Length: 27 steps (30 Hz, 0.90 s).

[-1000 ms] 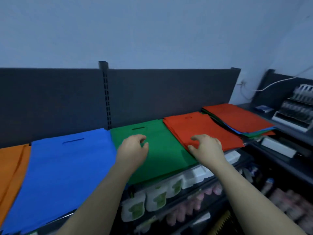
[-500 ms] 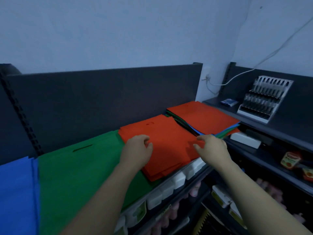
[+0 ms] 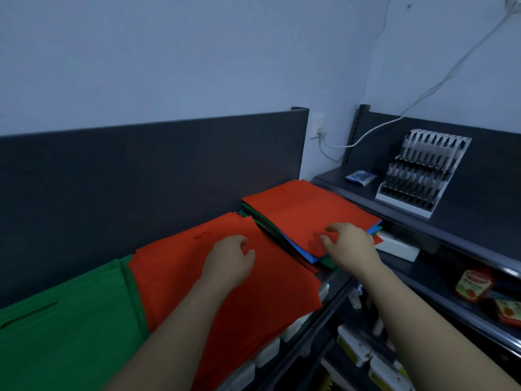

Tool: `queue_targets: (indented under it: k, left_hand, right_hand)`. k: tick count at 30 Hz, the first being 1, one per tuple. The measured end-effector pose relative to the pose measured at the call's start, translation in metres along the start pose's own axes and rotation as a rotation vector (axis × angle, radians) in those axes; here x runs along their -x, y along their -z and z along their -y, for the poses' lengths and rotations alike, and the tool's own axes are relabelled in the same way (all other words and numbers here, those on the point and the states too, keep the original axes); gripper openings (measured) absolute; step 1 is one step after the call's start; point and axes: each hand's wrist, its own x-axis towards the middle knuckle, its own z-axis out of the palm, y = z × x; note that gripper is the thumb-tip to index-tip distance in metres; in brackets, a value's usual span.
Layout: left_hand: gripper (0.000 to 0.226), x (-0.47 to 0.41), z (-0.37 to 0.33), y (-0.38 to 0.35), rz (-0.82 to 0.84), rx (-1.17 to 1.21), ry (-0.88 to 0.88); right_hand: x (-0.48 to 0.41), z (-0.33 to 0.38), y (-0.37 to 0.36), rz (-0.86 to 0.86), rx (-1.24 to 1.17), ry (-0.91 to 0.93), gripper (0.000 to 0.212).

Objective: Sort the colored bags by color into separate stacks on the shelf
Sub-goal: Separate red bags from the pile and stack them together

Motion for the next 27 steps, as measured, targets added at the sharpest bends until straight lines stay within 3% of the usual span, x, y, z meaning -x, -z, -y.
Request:
queue_targets:
  k: [8, 14, 17, 23, 25, 27]
  left_hand:
    - [0.046, -0.055, -0.031, -0.056, 0.014, 0.083, 0.175]
    - [0.064, -0.071, -0.029, -0.073, 0.037, 0.092, 0.348]
    - [0.064, -0.079, -0.024, -0.073, 0.029, 0.227, 0.436]
    - [0.073, -0.075, -0.021, -0.073, -0.068, 0.457, 0.58]
    - [0.066, -0.074, -0.019, -0.077, -0.103, 0.466, 0.622]
    - [0.067, -0.072, -0.018, -0.08, -0.123, 0.483, 0.637]
  right_hand:
    - [-0.095, -0.037, -0.018, 0.141, 0.049, 0.066, 0.038]
    - [-0.127, -0.057, -0.048, 0.298, 0.021, 0.149, 0.044]
    - [-0.125, -0.059, -0.059, 0.271, -0.015, 0.238, 0.039]
    - [-0.116, -0.049, -0.067, 0.378, -0.23, 0.456, 0.035]
    - [-0.122, -0.053, -0.062, 0.277, -0.299, 0.413, 0.035]
    - [-0.132, -0.066, -0.058, 0.148, -0.185, 0.266, 0.042]
